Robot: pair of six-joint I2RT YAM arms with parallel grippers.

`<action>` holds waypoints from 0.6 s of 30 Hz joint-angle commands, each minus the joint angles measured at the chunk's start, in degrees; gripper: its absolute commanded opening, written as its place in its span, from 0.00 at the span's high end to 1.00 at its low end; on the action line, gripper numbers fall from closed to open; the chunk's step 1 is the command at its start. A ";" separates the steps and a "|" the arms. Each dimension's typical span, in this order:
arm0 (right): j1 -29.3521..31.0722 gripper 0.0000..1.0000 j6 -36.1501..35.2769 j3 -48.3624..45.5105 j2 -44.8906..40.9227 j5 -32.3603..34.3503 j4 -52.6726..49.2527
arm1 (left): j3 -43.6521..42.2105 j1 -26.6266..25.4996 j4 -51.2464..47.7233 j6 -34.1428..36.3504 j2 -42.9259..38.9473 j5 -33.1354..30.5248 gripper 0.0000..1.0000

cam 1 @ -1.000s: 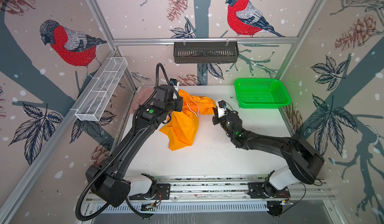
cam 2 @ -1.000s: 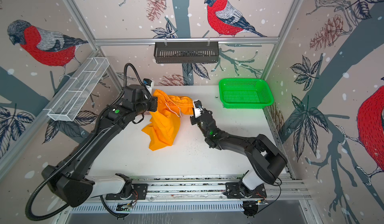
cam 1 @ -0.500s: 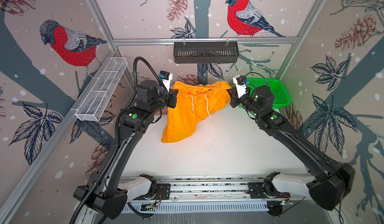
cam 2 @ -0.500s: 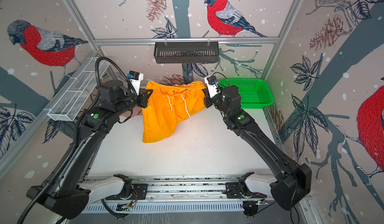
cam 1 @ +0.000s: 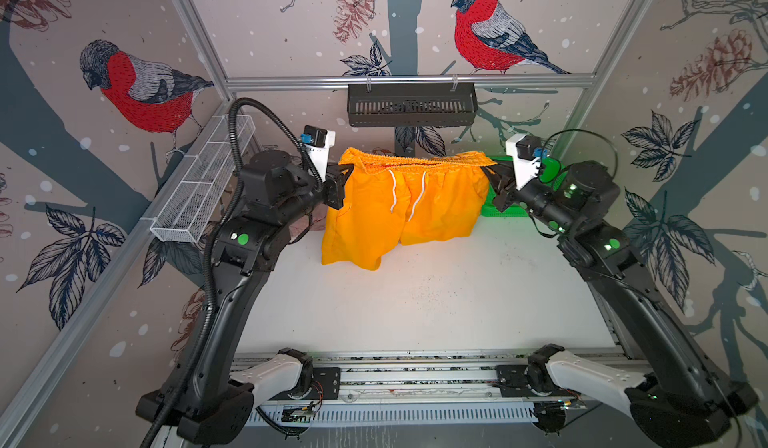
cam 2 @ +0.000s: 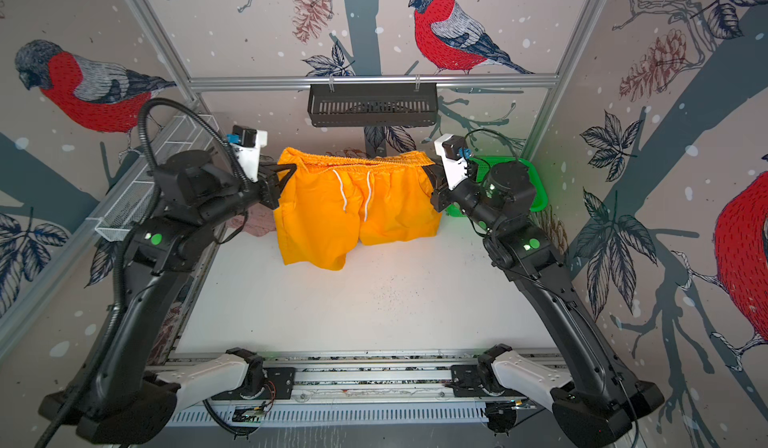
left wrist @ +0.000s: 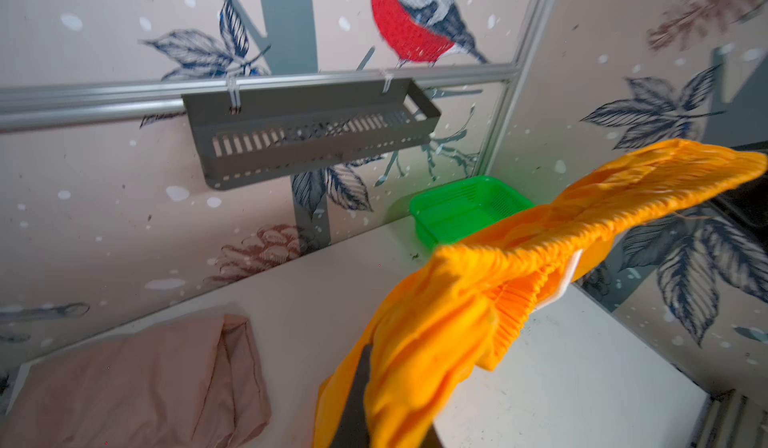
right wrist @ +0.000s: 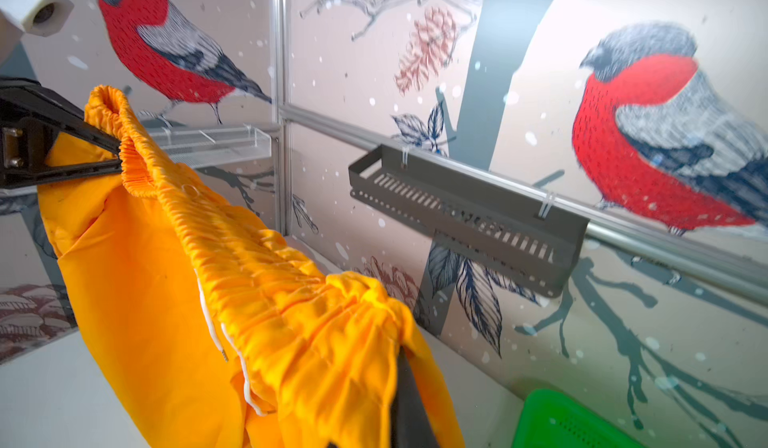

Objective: Fold and stack the shorts
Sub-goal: 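Raise the orange shorts by the waistband with both grippers, stretching it apart, then lower the hanging shorts flat onto the table with both grippers and release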

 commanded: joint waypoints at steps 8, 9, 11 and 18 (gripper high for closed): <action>0.54 1.00 2.49 14.15 -5.50 -7.59 -13.16 | 17.15 0.42 -11.43 -0.74 -1.88 -0.09 1.00; 0.65 1.00 2.93 13.98 -6.33 -7.49 -13.28 | 17.69 0.41 -12.56 -1.15 -1.84 -0.65 1.00; 0.53 1.00 3.65 13.40 -7.70 -5.79 -13.66 | 18.89 0.48 -15.21 -2.34 -1.19 -3.25 1.00; 0.33 1.00 1.62 2.11 -5.40 4.08 -5.94 | 8.15 0.45 -8.53 -2.41 3.66 -15.99 1.00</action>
